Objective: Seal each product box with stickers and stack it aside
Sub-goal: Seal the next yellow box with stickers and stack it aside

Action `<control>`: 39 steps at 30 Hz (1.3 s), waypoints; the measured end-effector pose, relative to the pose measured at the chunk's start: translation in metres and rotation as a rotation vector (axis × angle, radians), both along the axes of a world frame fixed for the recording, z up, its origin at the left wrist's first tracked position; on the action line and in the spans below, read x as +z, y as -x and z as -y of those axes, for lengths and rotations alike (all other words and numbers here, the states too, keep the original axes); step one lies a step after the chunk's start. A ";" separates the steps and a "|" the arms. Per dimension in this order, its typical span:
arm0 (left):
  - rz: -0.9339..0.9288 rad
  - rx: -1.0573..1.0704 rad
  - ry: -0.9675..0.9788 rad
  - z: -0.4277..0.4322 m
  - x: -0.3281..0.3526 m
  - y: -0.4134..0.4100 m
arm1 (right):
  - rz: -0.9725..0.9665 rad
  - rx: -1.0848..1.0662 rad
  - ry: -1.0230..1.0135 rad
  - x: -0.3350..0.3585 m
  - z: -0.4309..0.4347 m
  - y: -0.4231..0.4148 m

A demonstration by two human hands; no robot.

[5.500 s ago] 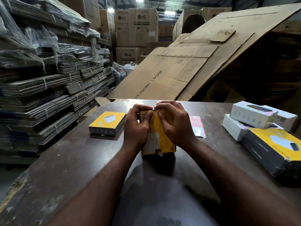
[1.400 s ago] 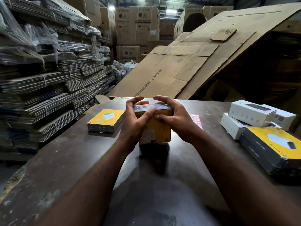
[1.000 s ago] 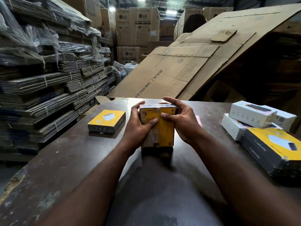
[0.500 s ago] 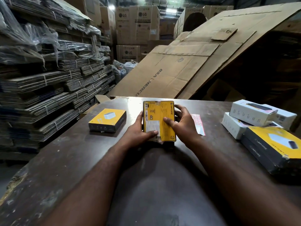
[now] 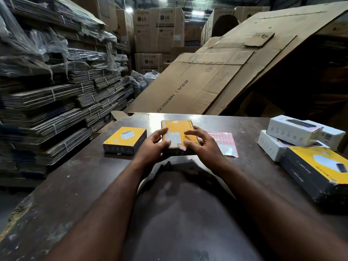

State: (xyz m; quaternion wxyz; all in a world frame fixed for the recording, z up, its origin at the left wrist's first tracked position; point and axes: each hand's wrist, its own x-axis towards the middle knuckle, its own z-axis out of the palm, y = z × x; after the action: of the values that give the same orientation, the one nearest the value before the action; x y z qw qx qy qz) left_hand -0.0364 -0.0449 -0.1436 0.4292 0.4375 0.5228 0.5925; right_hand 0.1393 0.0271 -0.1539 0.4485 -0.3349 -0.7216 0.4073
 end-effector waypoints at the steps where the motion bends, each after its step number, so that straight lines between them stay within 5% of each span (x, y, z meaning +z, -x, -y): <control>1: 0.033 -0.044 -0.002 0.000 0.000 -0.002 | 0.012 -0.011 -0.012 0.001 0.000 -0.001; 12: 0.120 0.031 -0.084 0.006 0.003 -0.007 | -0.016 0.112 0.026 0.006 0.003 0.005; 17: 0.090 0.212 -0.049 -0.003 0.001 -0.004 | 0.187 0.037 -0.206 0.001 0.009 0.003; 22: -0.042 0.289 -0.105 -0.007 -0.004 -0.004 | 0.200 -0.101 -0.410 -0.001 0.011 0.003; 28: -0.422 0.435 -0.208 -0.007 -0.009 -0.003 | 0.168 -0.134 -0.720 -0.001 0.013 0.005; 39: -0.551 0.457 -0.192 -0.002 -0.006 -0.004 | 0.153 -0.151 -0.697 -0.004 0.010 0.005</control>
State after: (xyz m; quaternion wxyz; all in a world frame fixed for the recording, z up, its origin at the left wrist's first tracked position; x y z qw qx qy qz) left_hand -0.0327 -0.0429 -0.1500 0.0860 0.4908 0.6449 0.5796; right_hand 0.1346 0.0166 -0.1575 0.5091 -0.2436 -0.8219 0.0765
